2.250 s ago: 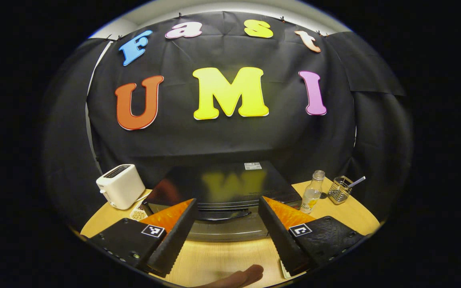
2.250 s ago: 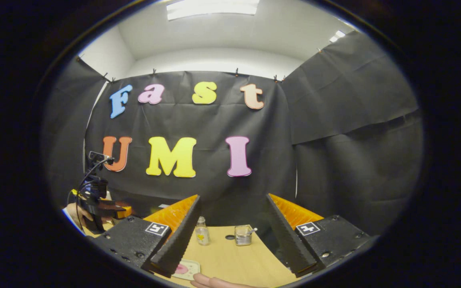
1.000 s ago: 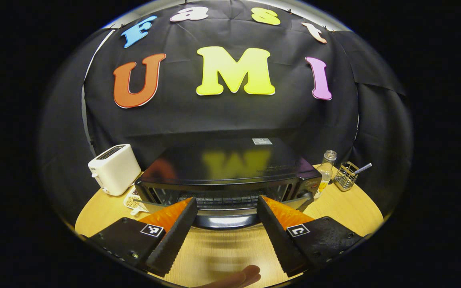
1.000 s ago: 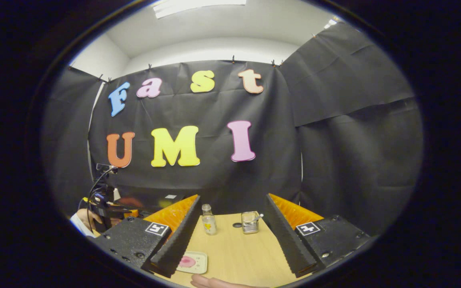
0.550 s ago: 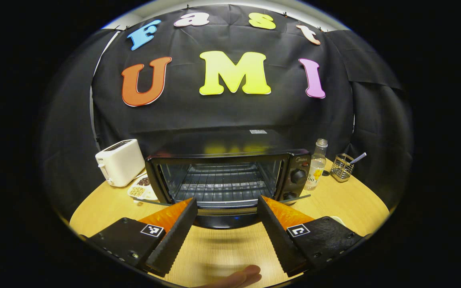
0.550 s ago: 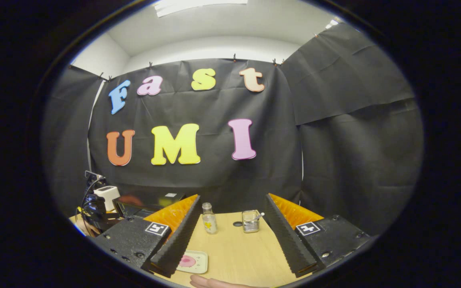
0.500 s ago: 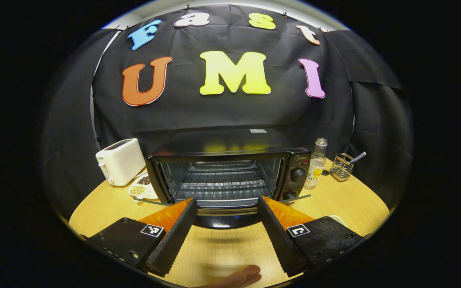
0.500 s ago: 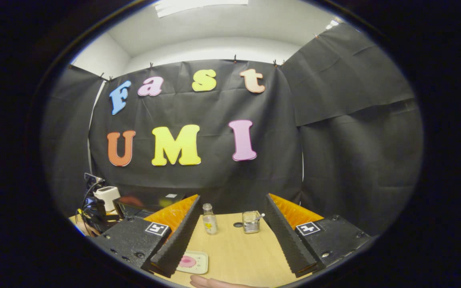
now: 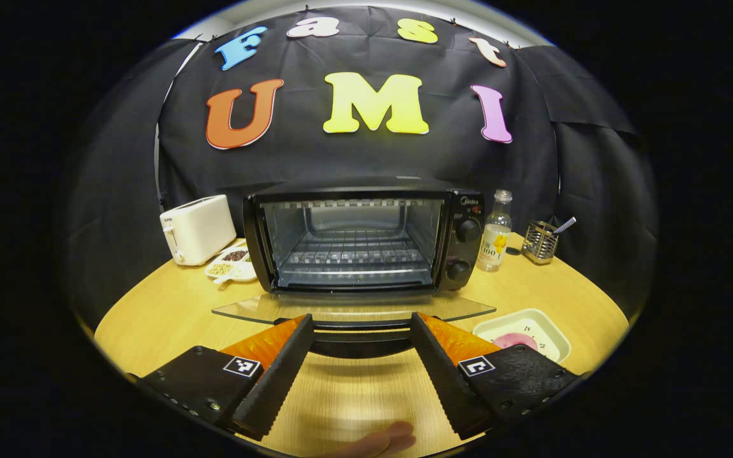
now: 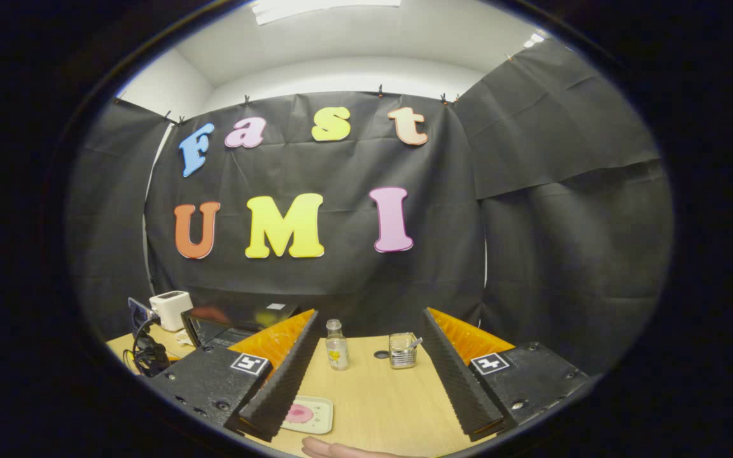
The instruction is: Open the electric oven with the left hand, put the food in, and close the electric oven.
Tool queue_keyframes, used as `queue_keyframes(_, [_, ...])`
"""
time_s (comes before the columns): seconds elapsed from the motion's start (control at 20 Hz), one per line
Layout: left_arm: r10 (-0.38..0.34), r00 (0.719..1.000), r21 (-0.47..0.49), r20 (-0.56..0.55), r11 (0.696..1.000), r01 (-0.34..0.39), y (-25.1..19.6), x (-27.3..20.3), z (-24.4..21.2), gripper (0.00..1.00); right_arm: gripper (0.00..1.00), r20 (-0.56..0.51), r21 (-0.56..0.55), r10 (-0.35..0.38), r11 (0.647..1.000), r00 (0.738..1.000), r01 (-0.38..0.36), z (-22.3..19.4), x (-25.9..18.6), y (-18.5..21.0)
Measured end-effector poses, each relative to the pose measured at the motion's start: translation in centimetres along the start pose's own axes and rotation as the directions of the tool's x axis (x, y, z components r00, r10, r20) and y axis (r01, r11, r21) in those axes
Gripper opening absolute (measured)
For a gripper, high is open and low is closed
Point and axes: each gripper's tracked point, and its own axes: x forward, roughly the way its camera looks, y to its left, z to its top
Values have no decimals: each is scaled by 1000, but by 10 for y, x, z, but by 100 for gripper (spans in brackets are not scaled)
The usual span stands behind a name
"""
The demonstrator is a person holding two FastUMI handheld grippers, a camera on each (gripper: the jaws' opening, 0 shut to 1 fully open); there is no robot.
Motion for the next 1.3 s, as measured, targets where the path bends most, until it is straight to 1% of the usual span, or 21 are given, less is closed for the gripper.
queue_keyframes(0.05, [0,1000,0,-14,1000,0,0,0,-8,98,100,-3,-1,3,1000,1000,-3,-2,0,1])
queue_keyframes(0.1, [-1,1000,0,-30,1000,1,0,0,-16,97,98,-6,-3,4,1000,1000,-4,-2,2,2])
queue_keyframes(0.15, [0,999,0,-40,1000,0,0,0,-22,98,100,-8,-6,4,1000,1000,-4,-2,2,2])
queue_keyframes(0.25, [0,999,5,-52,1000,0,-1,2,-30,98,100,-9,-12,9,1000,1000,-9,-2,2,5])
queue_keyframes(0.3, [0,998,-1,-60,1000,0,-1,2,-36,98,98,-14,-15,6,1000,1000,-7,-2,2,5])
queue_keyframes(0.45, [-2,992,-23,-123,1000,-1,-1,7,-66,97,100,-28,-31,9,999,1000,-10,-5,2,7])
queue_keyframes(0.5, [0,993,-18,-115,1000,-2,-1,4,-68,98,98,-32,-39,8,999,999,-10,-5,2,8])
queue_keyframes(0.55, [1,997,-6,-78,1000,-1,-2,5,-60,98,100,-37,-46,6,999,999,-8,-6,1,9])
queue_keyframes(0.6, [2,998,-7,-64,1000,-3,-2,4,-57,98,100,-42,-52,5,999,999,-7,-7,0,9])
queue_keyframes(0.65, [5,998,-26,-57,1000,-6,0,4,-59,97,100,-50,-58,6,998,999,-9,-12,0,11])
queue_keyframes(0.7, [4,999,-57,-53,998,-7,0,0,-58,97,97,-60,-66,10,998,998,-14,-15,1,14])
queue_keyframes(0.75, [-8,999,-91,-40,996,5,-1,-6,-52,97,100,-77,-79,16,997,997,-22,-23,1,17])
queue_keyframes(0.8, [-15,1000,-113,-14,994,13,-1,-12,-44,97,100,-98,-94,20,995,995,-29,-31,3,19])
queue_keyframes(0.9, [13,999,-119,36,993,-8,10,-30,-22,98,100,-152,-125,17,992,988,-36,-51,10,21])
queue_keyframes(1.0, [53,994,-127,97,991,-40,23,-49,2,97,100,-218,-138,14,989,976,-45,-74,17,24])
queue_keyframes(1.05, [49,992,-149,114,988,-32,22,-56,12,96,100,-259,-146,15,988,966,-54,-88,22,27])
queue_keyframes(1.1, [32,992,-164,123,986,-12,20,-64,20,95,100,-301,-155,18,986,953,-68,-102,26,29])
queue_keyframes(1.15, [35,990,-174,136,985,-11,21,-72,30,95,100,-341,-163,19,984,940,-79,-116,31,30])
queue_keyframes(1.3, [86,979,-153,186,987,-58,39,-99,61,95,100,-442,-168,26,979,897,-112,-155,43,34])
